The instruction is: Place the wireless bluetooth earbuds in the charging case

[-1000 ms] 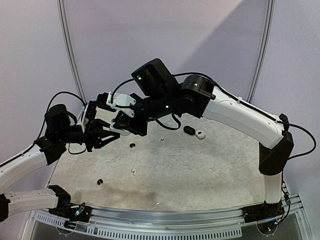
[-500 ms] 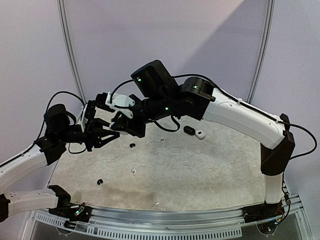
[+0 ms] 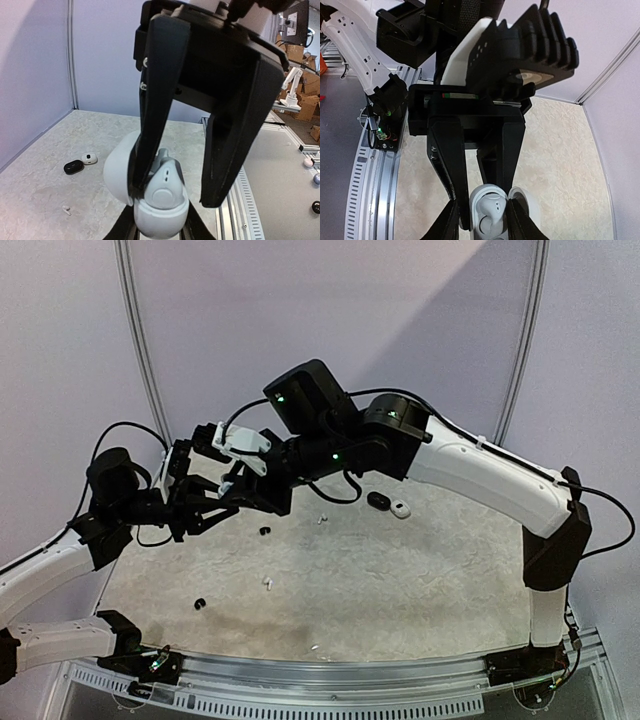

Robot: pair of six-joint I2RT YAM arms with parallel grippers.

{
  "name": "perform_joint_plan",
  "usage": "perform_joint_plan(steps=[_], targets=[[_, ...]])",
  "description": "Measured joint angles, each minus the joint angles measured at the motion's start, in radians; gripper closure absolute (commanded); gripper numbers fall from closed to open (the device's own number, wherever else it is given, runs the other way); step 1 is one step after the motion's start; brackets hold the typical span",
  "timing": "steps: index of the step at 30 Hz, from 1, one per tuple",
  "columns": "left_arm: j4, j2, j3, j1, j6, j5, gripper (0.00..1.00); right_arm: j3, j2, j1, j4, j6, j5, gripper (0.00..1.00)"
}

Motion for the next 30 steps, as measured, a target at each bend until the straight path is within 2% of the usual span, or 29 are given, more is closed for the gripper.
perform_joint_plan(steps=[11, 24, 30], targets=[[0.024, -0.003, 0.000, 0.000, 0.001, 0.002, 1.00, -0.044, -0.032, -0.015, 0.039, 0.046, -0.045, 0.68], [0.026, -0.009, 0.000, 0.000, 0.002, 0.009, 1.00, -0.059, -0.041, -0.028, 0.070, 0.087, -0.069, 0.87], [0.026, -0.009, 0.000, 0.000, 0.005, 0.011, 1.00, -0.059, -0.042, -0.030, 0.071, 0.092, -0.085, 0.93]])
